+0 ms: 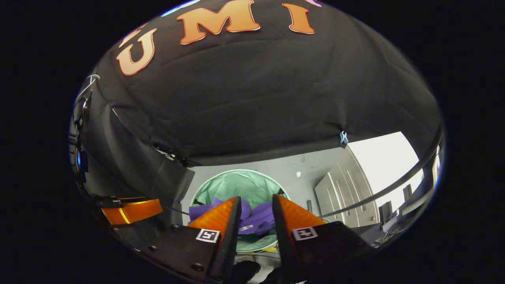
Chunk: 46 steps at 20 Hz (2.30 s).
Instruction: Grasp the clothes on the hanger with both hands and then place them into the laundry hamper below.
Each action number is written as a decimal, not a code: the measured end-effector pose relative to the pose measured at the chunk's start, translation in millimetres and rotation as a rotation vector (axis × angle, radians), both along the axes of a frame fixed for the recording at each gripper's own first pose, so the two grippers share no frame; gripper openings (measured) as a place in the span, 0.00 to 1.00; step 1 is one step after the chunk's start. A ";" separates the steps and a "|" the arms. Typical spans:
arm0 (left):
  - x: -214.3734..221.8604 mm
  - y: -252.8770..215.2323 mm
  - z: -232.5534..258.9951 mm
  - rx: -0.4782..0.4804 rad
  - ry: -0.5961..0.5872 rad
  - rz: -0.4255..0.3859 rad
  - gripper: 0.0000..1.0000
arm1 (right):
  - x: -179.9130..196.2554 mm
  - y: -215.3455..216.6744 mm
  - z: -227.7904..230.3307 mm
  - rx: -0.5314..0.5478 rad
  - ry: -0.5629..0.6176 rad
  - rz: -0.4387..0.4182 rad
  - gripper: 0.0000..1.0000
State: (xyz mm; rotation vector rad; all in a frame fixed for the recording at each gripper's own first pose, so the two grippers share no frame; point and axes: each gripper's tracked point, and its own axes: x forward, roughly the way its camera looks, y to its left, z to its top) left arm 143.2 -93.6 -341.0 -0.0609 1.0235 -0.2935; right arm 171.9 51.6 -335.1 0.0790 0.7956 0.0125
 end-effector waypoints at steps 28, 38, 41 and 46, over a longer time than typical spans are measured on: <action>-78.2 80.6 72.2 0.025 -0.150 0.070 0.97 | -74.3 -18.2 66.5 -0.142 -0.082 0.012 0.98; -98.0 23.6 118.7 -0.023 -0.292 0.046 0.97 | -91.4 -77.4 124.2 -0.095 -0.192 -0.036 0.98; -109.9 14.1 124.1 0.019 -0.309 0.046 0.98 | -110.4 -100.3 134.0 -0.066 -0.191 -0.039 0.98; -123.7 -16.4 171.3 0.001 -0.400 0.073 0.97 | -130.0 -141.2 186.7 -0.080 -0.285 -0.044 0.98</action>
